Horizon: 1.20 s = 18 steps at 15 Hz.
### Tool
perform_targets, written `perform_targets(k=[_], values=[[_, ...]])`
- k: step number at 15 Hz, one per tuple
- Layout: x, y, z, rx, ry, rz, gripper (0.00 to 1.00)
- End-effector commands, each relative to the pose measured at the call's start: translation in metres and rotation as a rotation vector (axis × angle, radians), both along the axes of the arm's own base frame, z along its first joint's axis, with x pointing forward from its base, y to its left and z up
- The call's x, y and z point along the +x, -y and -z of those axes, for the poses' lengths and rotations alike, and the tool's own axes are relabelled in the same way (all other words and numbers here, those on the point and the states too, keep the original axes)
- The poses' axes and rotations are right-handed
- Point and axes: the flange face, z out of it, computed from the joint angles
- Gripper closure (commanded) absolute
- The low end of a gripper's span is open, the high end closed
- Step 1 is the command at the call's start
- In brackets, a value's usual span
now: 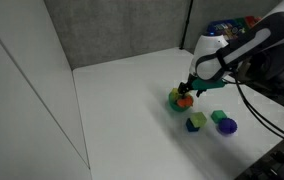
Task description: Put the orange toy on the table
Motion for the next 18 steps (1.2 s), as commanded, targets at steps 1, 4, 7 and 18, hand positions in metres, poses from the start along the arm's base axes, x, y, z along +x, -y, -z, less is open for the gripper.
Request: perform_targets(k=[1,4,7,18], values=[[0.012,-0.006,0.011,-0.023,0.052,0.029,0.0],[0.011,-0.008,0.025,-0.036,0.061,0.043,0.25],[0.011,-0.006,0.03,-0.053,0.064,0.066,0.44],[0.02,0.022,-0.03,-0.041,0.119,0.128,0.88]])
